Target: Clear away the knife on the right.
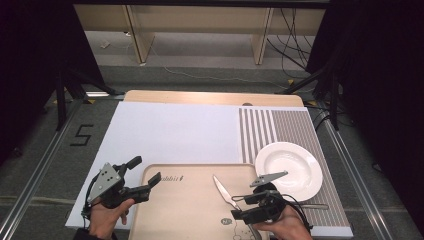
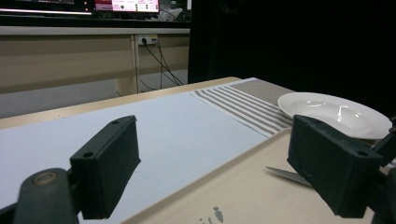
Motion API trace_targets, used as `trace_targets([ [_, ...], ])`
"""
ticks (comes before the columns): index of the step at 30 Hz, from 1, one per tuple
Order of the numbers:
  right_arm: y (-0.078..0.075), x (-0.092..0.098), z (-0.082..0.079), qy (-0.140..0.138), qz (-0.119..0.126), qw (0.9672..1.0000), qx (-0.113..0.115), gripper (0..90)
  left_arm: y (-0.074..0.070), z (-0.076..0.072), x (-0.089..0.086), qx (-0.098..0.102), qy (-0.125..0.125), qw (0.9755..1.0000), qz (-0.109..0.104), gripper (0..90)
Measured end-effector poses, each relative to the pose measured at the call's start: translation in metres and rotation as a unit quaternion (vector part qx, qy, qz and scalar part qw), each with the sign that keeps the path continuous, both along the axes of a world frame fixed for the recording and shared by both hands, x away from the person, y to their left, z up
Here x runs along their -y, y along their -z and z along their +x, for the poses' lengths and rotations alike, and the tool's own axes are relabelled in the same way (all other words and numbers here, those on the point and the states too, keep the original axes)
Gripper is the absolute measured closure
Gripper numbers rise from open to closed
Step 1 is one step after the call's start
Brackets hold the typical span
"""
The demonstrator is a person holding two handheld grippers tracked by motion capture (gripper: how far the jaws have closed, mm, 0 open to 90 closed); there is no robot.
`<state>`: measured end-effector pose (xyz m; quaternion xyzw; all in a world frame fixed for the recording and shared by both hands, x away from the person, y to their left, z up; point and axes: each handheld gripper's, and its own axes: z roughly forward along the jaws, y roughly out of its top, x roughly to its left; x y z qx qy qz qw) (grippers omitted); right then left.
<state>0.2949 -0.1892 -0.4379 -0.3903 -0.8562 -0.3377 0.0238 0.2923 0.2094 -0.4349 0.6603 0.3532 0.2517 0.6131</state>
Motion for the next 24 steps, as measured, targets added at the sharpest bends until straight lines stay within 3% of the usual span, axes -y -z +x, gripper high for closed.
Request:
trace_targets([
  [3, 0.0, -0.006, 0.0, 0.004, -0.009, 0.9999, 0.009, 43.0, 0.0, 0.0, 0.0, 0.0, -0.001, 1.0, 0.0, 16.0],
  [4, 0.001, -0.011, 0.0, 0.0, -0.023, 0.9995, 0.021, 55.4, 0.0, 0.0, 0.0, 0.0, 0.0, 1.0, 0.001, 16.0],
  [5, 0.001, -0.014, 0.001, -0.006, -0.029, 0.9993, 0.023, 61.3, 0.0, 0.0, 0.0, 0.001, 0.0, 1.0, 0.001, 16.0],
  [6, 0.001, -0.014, 0.001, -0.006, -0.029, 0.9993, 0.023, 61.3, 0.0, 0.001, 0.001, 0.002, 0.002, 1.0, -0.002, 16.0],
  [7, 0.004, -0.02, 0.002, -0.02, -0.045, 0.9984, 0.03, 70.1, 0.0, 0.0, 0.001, -0.001, 0.0, 1.0, 0.001, 16.0],
  [12, 0.011, -0.034, 0.006, -0.047, -0.088, 0.9947, 0.024, 86.7, 0.0, 0.0, 0.001, 0.0, 0.0, 1.0, 0.0, 16.0],
  [14, 0.014, -0.039, 0.008, -0.054, -0.101, 0.9932, 0.023, 90.0, 0.0, 0.0, 0.0, -0.001, 0.0, 1.0, 0.0, 16.0],
  [24, 0.022, -0.048, 0.013, -0.064, -0.137, 0.9881, 0.031, 90.0, 0.0, 0.001, 0.001, 0.002, 0.002, 1.0, -0.003, 16.0],
])
